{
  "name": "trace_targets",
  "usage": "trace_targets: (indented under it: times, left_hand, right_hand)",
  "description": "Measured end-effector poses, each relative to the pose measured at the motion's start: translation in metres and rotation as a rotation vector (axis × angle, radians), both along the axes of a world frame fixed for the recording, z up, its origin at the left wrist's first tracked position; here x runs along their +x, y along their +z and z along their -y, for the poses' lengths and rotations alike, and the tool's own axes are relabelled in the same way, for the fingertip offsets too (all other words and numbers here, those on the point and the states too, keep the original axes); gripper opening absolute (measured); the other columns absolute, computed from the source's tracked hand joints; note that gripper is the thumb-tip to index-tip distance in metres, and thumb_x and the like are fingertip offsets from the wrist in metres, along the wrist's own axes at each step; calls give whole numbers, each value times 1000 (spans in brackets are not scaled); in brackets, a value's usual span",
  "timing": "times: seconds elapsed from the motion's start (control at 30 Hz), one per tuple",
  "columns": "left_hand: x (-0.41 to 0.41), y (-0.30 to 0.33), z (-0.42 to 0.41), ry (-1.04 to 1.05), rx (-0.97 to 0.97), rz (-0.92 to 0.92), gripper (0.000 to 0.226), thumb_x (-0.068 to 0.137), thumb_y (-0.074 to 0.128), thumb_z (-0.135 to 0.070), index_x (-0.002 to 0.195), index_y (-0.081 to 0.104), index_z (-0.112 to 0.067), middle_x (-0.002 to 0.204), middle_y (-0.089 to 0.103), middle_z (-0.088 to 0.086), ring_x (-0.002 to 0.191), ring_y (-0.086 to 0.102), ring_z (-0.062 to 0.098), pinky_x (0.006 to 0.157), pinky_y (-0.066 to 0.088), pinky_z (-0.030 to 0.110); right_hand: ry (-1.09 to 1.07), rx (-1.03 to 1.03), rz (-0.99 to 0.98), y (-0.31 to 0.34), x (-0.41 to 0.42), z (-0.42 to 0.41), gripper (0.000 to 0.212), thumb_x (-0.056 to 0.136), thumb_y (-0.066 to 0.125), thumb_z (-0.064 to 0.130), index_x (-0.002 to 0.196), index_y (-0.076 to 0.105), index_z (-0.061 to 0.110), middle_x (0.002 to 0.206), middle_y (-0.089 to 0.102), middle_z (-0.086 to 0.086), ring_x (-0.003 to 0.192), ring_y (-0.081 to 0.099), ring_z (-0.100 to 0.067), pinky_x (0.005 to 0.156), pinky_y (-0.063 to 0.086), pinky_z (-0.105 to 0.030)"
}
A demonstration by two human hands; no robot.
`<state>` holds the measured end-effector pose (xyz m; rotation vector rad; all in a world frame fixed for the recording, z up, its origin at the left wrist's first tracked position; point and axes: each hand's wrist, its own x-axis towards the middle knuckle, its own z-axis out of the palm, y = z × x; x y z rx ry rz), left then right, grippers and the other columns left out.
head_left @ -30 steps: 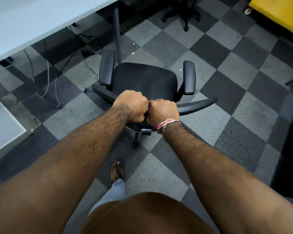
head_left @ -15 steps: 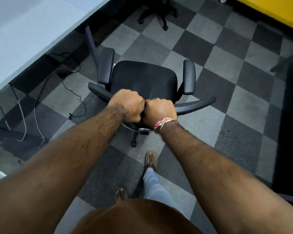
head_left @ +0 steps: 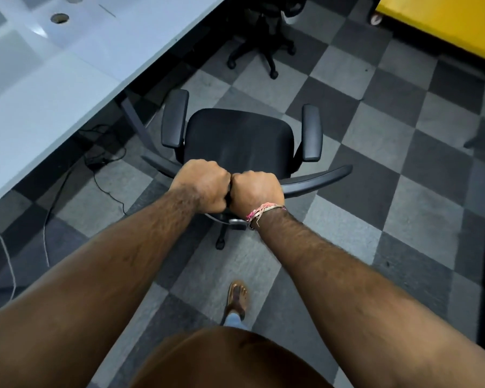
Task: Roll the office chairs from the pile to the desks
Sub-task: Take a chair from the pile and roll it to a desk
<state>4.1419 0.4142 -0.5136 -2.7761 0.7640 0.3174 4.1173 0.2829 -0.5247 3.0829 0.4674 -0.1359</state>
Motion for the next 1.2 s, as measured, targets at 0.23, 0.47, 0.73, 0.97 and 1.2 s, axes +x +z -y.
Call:
trace_targets:
  times: [0.23,0.47,0.73,0.97,1.2]
  left_hand:
    - [108,-5,27,40,-27,-8,15,84,56,-39,75,60,-27,68,58,-8,62,58,19,57,47,31]
    - [229,-7,45,112,-55,-9,15,81,56,-37,75,63,-25,69,60,-5,64,61,22,62,55,34]
    - [361,-7,48,142,-67,-6,16,83,56,-38,79,65,-25,76,67,-4,66,62,21,62,54,34]
    - [438,-6,53,217,-80,-18,16,86,58,-37,76,62,-26,66,58,-6,60,57,19,59,52,33]
    - [480,-6,80,365,-73,-5,14,84,57,-37,77,63,-26,70,60,-4,64,60,22,59,49,33]
  right_hand:
    - [43,-28,16,-3,115,29,14,85,51,32,78,61,25,74,65,4,67,65,-24,55,39,-29]
    - [85,-63,44,-7,244,47,15,83,52,33,82,64,25,77,67,2,69,66,-26,56,37,-30]
    - [121,-63,36,-8,383,51,13,82,53,36,74,55,26,73,65,2,66,65,-27,55,40,-30]
    - [197,-48,67,-10,469,57,20,85,51,39,81,63,25,75,66,2,66,65,-26,55,37,-30]
    - [348,-28,58,-9,529,84,17,84,54,37,83,64,24,77,66,1,68,65,-27,55,34,-31]
